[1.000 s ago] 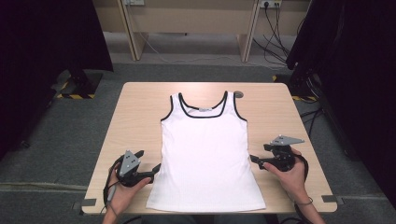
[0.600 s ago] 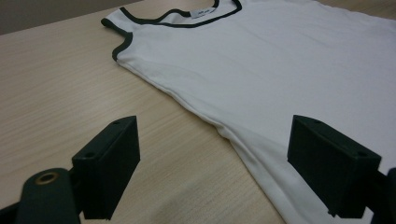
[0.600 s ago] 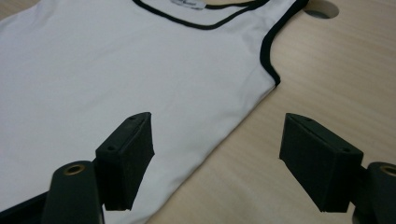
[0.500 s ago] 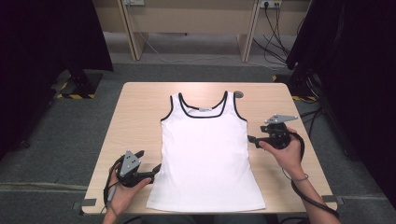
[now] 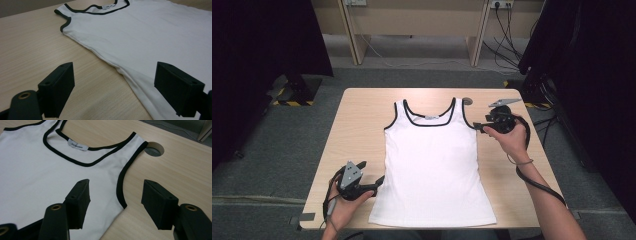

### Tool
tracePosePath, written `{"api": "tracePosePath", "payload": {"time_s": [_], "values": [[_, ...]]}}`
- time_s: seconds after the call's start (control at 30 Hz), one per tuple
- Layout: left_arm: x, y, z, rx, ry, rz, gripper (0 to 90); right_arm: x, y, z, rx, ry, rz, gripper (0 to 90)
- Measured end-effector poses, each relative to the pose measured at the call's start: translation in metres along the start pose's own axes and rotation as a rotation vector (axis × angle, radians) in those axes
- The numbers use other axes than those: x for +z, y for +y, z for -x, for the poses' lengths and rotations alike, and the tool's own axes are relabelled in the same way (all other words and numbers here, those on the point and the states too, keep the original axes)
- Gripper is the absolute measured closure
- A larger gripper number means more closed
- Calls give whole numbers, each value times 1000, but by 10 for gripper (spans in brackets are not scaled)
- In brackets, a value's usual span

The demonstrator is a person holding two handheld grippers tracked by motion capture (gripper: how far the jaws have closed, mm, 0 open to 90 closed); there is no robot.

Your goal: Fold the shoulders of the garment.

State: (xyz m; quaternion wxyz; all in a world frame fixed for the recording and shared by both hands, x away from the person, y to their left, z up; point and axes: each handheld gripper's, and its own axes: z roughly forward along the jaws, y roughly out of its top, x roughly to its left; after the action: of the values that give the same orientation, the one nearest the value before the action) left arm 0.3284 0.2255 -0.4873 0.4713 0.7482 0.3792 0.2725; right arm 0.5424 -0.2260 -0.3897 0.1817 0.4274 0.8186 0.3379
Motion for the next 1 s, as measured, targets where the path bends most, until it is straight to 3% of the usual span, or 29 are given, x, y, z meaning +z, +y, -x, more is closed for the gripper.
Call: {"api": "tracePosePath", "payload": {"time_s": [0.1,0.53,1.0], "values": [[0,0,0,-2,0,0,156,17,11,4,13,-9,-23,484],[0,0,0,1,2,0,156,53,30,18,71,-14,-73,542],[0,0,0,2,4,-1,156,89,31,24,146,-33,-97,646]]}}
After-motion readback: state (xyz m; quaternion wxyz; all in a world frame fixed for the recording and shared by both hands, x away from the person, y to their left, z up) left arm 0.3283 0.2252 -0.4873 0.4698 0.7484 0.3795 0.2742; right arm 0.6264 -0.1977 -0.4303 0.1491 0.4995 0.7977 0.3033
